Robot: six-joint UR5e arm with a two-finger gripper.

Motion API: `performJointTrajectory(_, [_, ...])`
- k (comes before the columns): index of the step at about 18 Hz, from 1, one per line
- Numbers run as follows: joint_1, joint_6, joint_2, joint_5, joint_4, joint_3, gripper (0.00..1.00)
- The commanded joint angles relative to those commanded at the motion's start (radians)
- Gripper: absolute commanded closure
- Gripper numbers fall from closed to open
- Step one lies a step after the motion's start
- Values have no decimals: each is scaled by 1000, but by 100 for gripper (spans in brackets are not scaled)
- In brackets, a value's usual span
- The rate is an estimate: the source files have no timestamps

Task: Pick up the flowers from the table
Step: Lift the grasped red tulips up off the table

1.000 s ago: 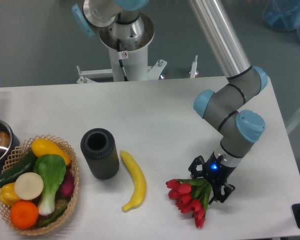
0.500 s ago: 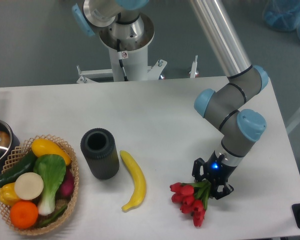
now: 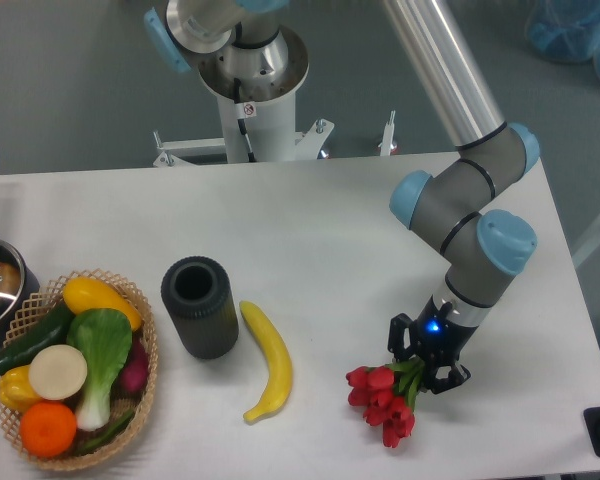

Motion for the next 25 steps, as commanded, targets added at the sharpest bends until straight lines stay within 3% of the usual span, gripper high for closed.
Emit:
performJointTrajectory(6, [23,-113,133,-213,-9,-31,56])
performJointTrajectory(12, [55,-265,183,-457,-2,-49,56])
performJointTrajectory(17, [104,-267,265,-632,-2,-150,56])
performJointTrajectory(25, [170,-310,358,-736,0,-227,56])
